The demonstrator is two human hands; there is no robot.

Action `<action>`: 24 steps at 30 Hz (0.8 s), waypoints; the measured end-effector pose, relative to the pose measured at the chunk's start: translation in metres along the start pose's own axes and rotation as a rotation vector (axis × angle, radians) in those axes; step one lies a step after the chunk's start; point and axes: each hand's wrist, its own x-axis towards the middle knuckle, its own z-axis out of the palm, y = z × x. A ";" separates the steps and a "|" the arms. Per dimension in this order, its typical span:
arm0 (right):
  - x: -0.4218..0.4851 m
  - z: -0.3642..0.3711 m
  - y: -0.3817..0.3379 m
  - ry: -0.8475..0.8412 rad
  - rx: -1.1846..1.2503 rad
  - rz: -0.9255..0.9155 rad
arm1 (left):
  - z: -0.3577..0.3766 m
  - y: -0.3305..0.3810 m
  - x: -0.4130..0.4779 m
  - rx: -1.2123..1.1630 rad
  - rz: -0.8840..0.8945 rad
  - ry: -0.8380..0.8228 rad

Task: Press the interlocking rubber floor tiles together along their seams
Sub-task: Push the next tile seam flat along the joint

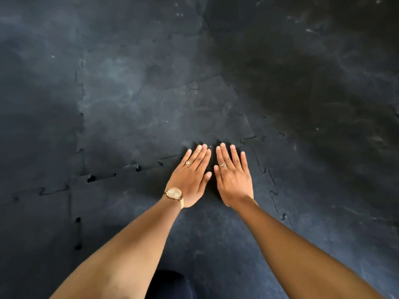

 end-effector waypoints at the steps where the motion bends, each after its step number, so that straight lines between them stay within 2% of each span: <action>1: -0.001 0.000 0.000 -0.003 0.005 0.000 | 0.000 0.001 0.000 -0.001 -0.003 -0.003; 12: -0.005 0.000 -0.003 0.065 0.002 -0.007 | 0.000 0.005 -0.005 0.118 -0.034 -0.011; 16: -0.005 0.000 -0.005 0.034 -0.058 0.031 | 0.000 -0.011 -0.049 0.103 -0.235 0.022; 19: -0.004 -0.005 -0.033 0.045 -0.078 0.100 | -0.003 -0.037 -0.099 0.144 -0.409 0.033; 21: -0.006 -0.003 -0.072 0.056 -0.016 -0.036 | -0.005 -0.049 -0.116 0.138 -0.513 0.066; 23: -0.010 0.008 -0.109 0.015 0.017 -0.192 | -0.006 -0.054 -0.123 0.110 -0.544 0.099; 24: -0.011 0.016 -0.122 0.006 0.004 -0.208 | -0.003 -0.055 -0.124 0.098 -0.546 0.107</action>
